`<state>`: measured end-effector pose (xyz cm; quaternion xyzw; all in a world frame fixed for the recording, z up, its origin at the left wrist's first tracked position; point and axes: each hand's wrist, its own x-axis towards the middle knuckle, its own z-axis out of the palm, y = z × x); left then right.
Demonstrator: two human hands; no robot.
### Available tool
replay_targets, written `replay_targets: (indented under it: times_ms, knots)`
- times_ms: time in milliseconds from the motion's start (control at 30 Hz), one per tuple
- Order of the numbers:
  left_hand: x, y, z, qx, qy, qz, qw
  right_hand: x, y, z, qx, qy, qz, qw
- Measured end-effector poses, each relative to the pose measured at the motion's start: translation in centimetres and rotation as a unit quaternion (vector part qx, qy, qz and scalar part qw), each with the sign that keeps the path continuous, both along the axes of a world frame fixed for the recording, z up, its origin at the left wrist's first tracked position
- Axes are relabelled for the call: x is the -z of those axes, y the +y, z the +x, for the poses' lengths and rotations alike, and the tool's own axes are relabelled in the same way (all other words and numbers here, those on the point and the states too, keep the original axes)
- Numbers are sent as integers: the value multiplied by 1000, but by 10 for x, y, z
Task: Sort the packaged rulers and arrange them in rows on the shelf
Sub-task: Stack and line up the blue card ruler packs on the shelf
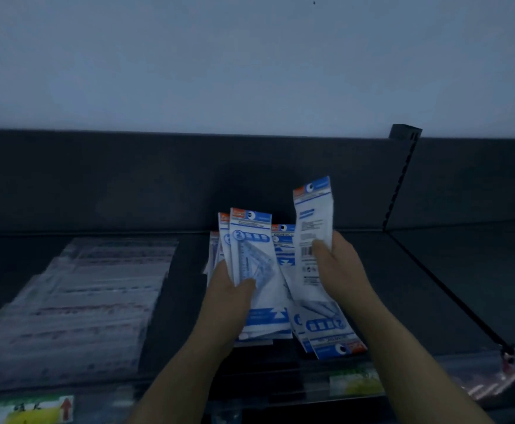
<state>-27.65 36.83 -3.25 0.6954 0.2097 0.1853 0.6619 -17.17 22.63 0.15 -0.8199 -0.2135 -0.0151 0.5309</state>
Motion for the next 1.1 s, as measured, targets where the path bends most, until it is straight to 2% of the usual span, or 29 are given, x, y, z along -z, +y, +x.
replay_targets:
  times_ms: [100, 200, 300, 433, 533, 600, 700, 767, 833, 900, 967, 1100]
  knots:
    - [3, -7, -2, 10, -19, 27, 999, 3, 16, -17, -79, -19, -61, 995]
    - [4, -12, -3, 32, -37, 13, 999, 11, 25, -34, -165, 51, -58, 983]
    - [4, -12, -6, 47, -27, -33, 998, 15, 27, -37, -176, 71, -64, 980]
    - [3, -8, -8, 34, -15, -5, 999, 17, 24, -32, -191, 148, -14, 970]
    - [3, -10, -7, 31, -29, -23, 999, 15, 17, -32, -223, 213, 25, 951]
    - [3, -10, -3, 4, -31, 23, 999, 14, 8, -28, -225, 204, 19, 953]
    - [3, -3, 0, -53, -42, 24, 997, 16, -16, -7, -99, 49, -107, 988]
    - [4, 3, 0, -80, -41, 0, 996, 19, -31, 3, -24, 39, -189, 981]
    - [4, 7, -1, -94, -28, -28, 995, 26, -35, 5, -23, 60, -287, 956]
    - [6, 6, -1, -99, -14, -45, 994, 31, -33, 6, -37, 56, -336, 939]
    - [7, 3, -1, -96, -7, -45, 994, 31, -33, 10, -39, 55, -313, 947]
    - [2, -1, 0, -94, -9, -38, 995, 28, -49, 23, -22, 53, -127, 990]
